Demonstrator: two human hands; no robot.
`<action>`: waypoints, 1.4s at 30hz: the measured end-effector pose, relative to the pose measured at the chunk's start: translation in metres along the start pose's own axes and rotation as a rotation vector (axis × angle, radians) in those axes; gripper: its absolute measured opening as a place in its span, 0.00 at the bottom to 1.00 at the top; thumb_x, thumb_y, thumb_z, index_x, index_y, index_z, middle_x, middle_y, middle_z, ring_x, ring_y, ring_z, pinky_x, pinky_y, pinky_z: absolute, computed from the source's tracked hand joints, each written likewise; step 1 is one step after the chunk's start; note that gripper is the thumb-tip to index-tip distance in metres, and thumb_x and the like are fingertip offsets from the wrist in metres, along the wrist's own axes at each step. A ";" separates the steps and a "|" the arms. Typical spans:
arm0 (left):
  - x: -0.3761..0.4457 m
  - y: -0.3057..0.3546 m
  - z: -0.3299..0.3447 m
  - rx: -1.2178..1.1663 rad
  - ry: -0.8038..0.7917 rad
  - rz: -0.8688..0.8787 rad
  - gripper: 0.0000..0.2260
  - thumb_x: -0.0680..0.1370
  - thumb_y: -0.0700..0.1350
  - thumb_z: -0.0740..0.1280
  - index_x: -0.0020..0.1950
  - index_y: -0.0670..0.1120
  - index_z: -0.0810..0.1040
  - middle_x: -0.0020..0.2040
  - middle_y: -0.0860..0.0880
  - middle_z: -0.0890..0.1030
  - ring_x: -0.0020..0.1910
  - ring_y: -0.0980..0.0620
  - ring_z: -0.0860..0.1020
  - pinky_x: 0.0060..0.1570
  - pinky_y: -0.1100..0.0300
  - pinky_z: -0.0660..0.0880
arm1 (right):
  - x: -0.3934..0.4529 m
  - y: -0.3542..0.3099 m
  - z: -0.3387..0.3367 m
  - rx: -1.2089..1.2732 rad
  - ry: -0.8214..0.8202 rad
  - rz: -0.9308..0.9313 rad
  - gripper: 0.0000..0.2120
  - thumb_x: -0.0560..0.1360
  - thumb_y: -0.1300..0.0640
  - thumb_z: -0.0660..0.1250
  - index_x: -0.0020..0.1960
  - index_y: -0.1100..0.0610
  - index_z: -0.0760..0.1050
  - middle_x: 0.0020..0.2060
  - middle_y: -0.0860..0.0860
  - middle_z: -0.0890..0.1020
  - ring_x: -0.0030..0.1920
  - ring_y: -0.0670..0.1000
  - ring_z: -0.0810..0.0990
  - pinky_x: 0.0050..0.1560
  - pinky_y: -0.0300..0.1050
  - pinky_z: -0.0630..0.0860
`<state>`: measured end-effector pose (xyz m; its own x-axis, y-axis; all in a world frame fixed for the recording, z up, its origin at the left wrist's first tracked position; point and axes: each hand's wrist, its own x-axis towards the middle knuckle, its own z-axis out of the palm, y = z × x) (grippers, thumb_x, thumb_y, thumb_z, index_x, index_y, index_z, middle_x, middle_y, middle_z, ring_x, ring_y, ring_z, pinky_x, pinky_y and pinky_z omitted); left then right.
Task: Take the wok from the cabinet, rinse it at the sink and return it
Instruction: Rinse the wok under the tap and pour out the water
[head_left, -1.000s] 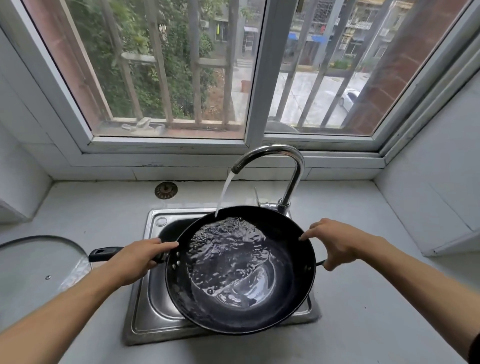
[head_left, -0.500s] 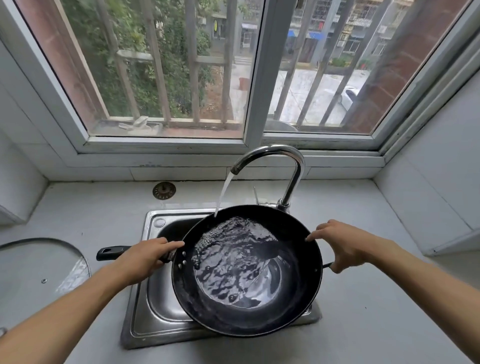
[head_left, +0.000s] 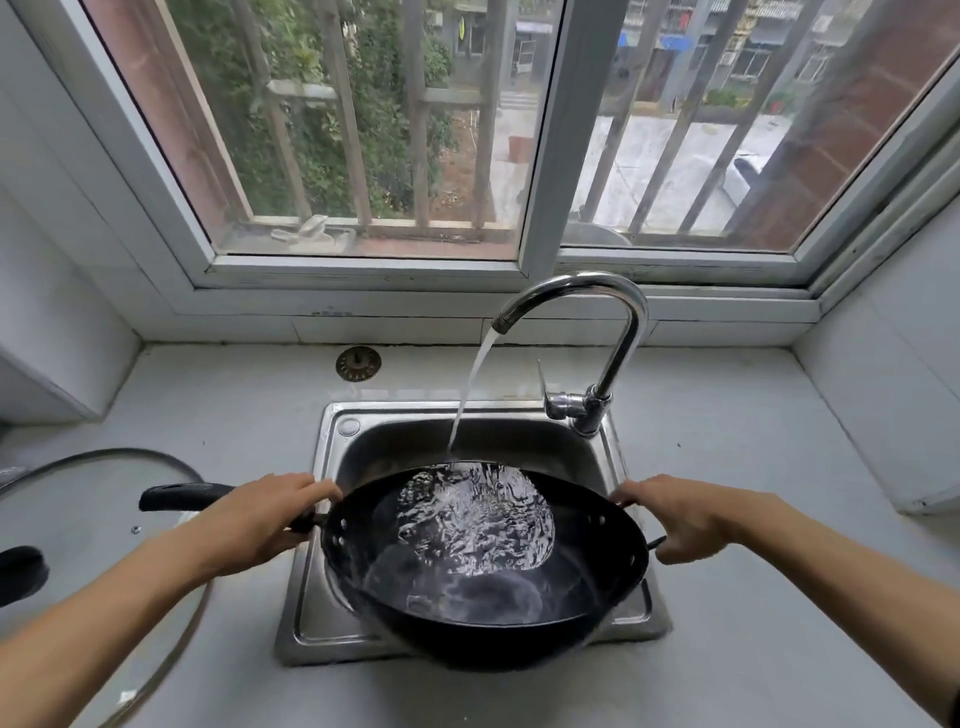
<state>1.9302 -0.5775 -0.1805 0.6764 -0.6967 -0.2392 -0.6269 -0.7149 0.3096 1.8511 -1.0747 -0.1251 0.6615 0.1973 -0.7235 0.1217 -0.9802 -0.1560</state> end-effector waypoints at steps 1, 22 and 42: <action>-0.002 0.003 -0.002 0.019 0.037 0.014 0.21 0.72 0.46 0.70 0.60 0.62 0.68 0.44 0.60 0.73 0.40 0.57 0.72 0.42 0.59 0.74 | 0.001 -0.001 0.001 -0.003 -0.001 -0.010 0.32 0.67 0.57 0.67 0.70 0.48 0.63 0.61 0.52 0.75 0.62 0.54 0.72 0.62 0.50 0.73; -0.029 0.023 -0.042 0.095 0.233 0.091 0.18 0.69 0.37 0.74 0.57 0.50 0.79 0.41 0.56 0.79 0.43 0.53 0.74 0.37 0.58 0.72 | -0.015 -0.012 -0.010 -0.142 0.638 -0.160 0.15 0.69 0.68 0.64 0.54 0.61 0.75 0.53 0.55 0.77 0.46 0.59 0.76 0.46 0.52 0.75; -0.019 -0.005 -0.031 -0.196 0.224 -0.141 0.27 0.65 0.40 0.77 0.46 0.68 0.68 0.44 0.63 0.79 0.42 0.61 0.76 0.40 0.62 0.73 | -0.005 0.003 -0.011 0.183 0.804 -0.236 0.09 0.74 0.60 0.72 0.47 0.57 0.72 0.42 0.46 0.77 0.40 0.51 0.75 0.43 0.47 0.76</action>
<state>1.9325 -0.5588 -0.1495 0.8332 -0.5456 -0.0903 -0.4493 -0.7631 0.4646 1.8560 -1.0787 -0.1145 0.9660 0.2573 0.0270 0.2464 -0.8835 -0.3984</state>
